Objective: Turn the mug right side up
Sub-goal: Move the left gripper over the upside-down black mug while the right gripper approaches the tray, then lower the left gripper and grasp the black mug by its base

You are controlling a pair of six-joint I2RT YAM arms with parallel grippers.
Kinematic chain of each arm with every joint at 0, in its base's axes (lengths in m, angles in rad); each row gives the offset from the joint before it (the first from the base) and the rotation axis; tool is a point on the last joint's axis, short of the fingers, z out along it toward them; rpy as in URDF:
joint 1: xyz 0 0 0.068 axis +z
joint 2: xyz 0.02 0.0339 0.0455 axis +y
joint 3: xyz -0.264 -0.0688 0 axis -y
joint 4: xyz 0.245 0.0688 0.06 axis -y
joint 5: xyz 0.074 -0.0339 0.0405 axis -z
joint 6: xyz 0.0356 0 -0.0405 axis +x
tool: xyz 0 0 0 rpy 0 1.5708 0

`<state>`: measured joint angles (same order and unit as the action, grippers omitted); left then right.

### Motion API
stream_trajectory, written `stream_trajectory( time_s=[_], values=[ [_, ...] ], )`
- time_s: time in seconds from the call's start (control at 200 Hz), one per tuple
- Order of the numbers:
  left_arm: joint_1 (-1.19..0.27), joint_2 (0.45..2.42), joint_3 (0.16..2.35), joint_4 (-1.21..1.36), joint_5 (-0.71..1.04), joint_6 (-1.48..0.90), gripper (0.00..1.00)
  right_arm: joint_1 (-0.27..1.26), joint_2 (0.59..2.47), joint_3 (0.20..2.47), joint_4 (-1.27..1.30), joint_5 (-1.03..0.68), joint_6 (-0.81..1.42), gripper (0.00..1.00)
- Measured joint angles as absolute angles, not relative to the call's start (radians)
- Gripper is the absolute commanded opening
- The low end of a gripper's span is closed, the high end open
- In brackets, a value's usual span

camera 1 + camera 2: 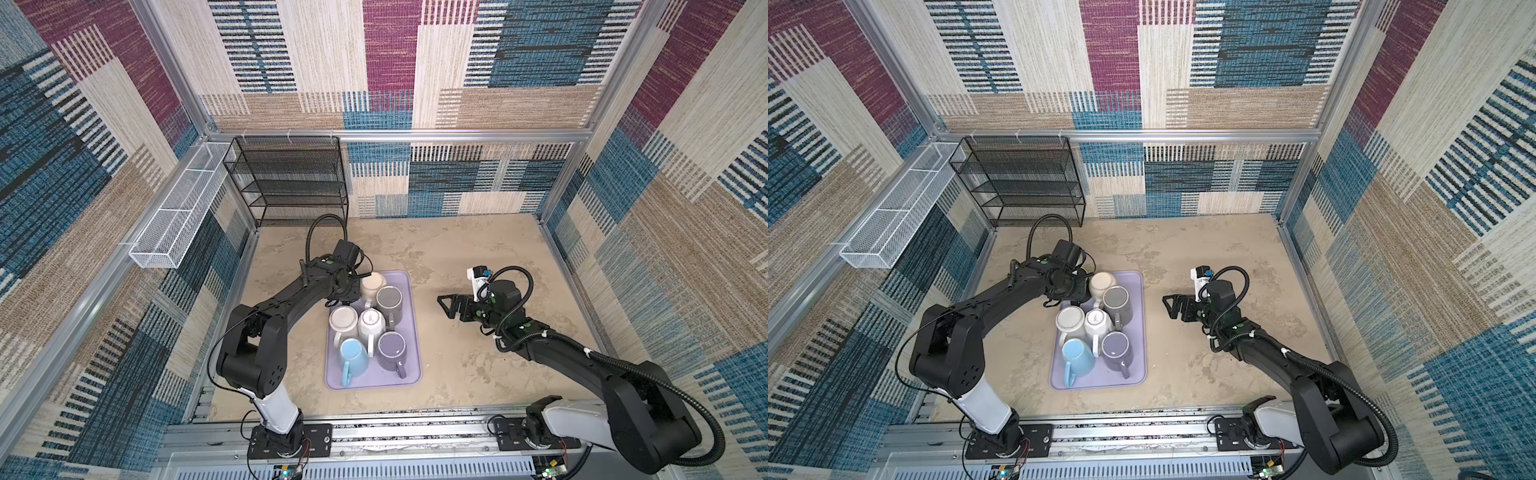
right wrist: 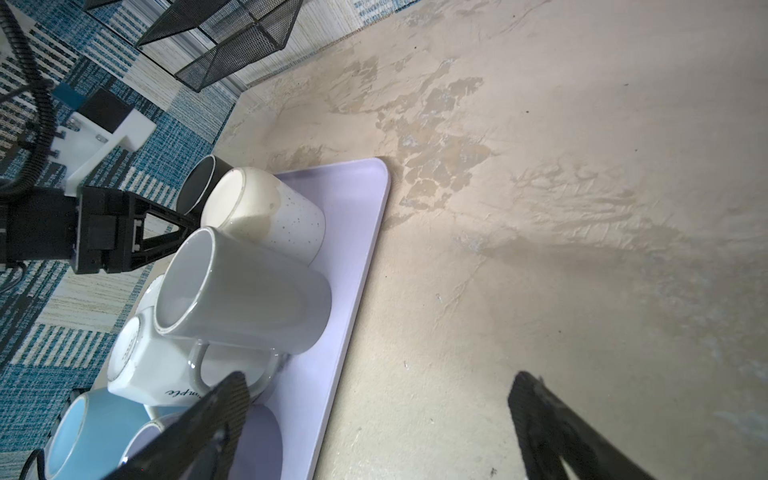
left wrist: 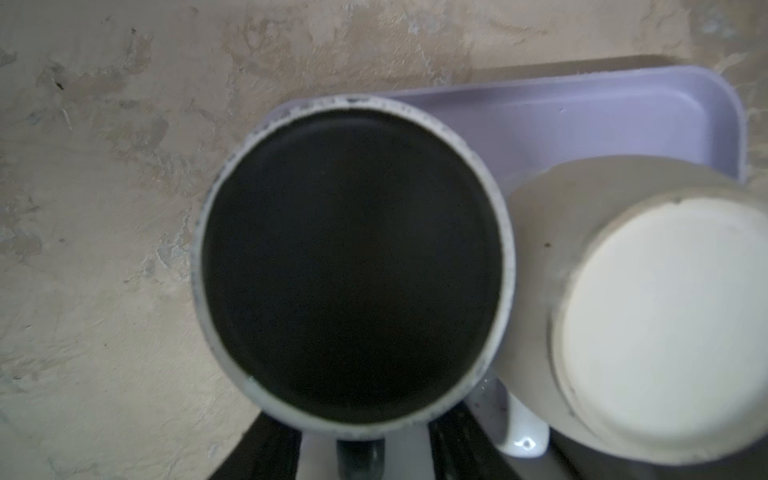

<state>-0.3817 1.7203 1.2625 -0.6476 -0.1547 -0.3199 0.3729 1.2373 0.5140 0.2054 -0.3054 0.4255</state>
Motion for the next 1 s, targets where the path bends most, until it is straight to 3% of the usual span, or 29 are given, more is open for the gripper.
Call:
stream_trajectory(
  time_s=[0.331, 0.676, 0.997],
  values=[
    [-0.387, 1.768, 1.284, -0.664, -0.196, -0.322, 0.33, 0.375, 1.238, 0.511, 0.206, -0.306, 0.429, 1.00],
    [-0.389, 1.778, 1.299, -0.672, -0.220, -0.322, 0.31, 0.378, 1.226, 0.500, 0.206, -0.305, 0.429, 1.00],
    [-0.393, 1.783, 1.301, -0.678, -0.234, -0.322, 0.20, 0.380, 1.203, 0.496, 0.205, -0.303, 0.429, 1.00]
  ],
)
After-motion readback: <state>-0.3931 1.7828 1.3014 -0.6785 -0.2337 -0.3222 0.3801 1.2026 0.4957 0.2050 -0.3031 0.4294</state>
